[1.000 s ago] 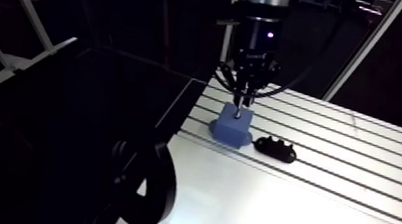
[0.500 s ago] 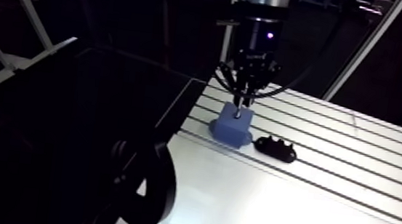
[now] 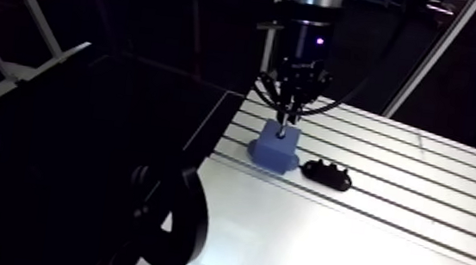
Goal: Pick up the M10 bolt and insert it into the hex recess until seated.
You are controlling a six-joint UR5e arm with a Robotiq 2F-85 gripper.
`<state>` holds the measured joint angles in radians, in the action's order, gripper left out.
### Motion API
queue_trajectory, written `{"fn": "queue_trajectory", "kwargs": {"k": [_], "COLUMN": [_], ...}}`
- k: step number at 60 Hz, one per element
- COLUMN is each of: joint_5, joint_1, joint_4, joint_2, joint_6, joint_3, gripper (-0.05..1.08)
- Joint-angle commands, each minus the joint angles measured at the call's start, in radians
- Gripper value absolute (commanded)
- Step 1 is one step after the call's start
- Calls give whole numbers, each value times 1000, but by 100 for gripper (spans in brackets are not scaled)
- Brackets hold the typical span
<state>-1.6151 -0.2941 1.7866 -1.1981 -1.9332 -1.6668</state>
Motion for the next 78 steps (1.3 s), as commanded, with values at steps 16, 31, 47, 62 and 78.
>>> {"fn": "queue_trajectory", "kwargs": {"k": [16,31,47,62,78], "joint_5": [-1,0,1,2,5], "joint_1": [1,1,1,1,-1], "joint_4": [3,4,3,3,4], "joint_2": [-1,-1,-1,-1,-1], "joint_6": [1,2,1,1,2], "joint_3": [-14,-15,-11,-6,-8], "gripper": [108,108,108,108,108]}}
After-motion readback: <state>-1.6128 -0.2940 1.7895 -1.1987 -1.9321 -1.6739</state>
